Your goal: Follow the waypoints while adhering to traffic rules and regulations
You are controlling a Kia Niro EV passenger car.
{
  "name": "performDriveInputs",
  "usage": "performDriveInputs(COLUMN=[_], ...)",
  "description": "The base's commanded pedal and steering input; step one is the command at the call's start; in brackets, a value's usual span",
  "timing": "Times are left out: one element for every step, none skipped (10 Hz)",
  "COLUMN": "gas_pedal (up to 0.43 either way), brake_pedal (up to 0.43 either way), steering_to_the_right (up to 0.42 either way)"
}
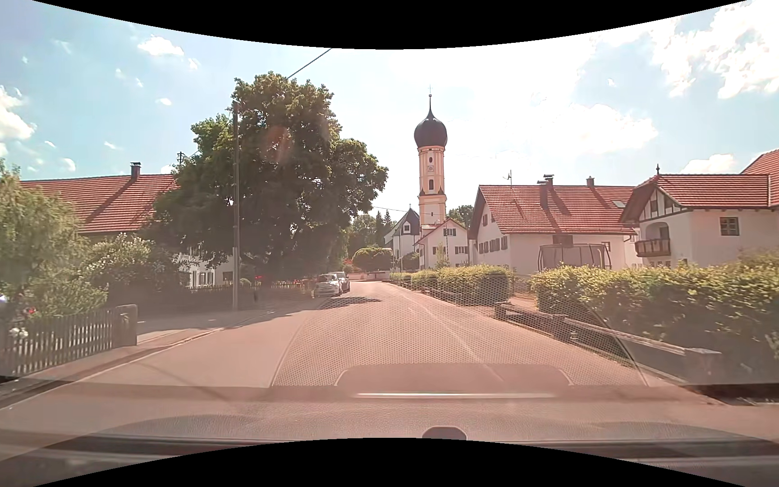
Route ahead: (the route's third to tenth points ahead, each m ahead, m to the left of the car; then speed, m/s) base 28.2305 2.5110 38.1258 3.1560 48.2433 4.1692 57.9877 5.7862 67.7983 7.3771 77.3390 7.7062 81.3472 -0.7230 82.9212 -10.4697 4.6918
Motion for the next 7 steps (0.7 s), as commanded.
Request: performDriveInputs(gas_pedal=[0.177, 0.177, 0.177, 0.177, 0.177, 0.177, 0.177], brake_pedal=[0.0, 0.0, 0.0, 0.0, 0.0, 0.0, 0.0], steering_to_the_right=[-0.002, -0.002, -0.002, -0.001, -0.001, -0.002, -0.003])
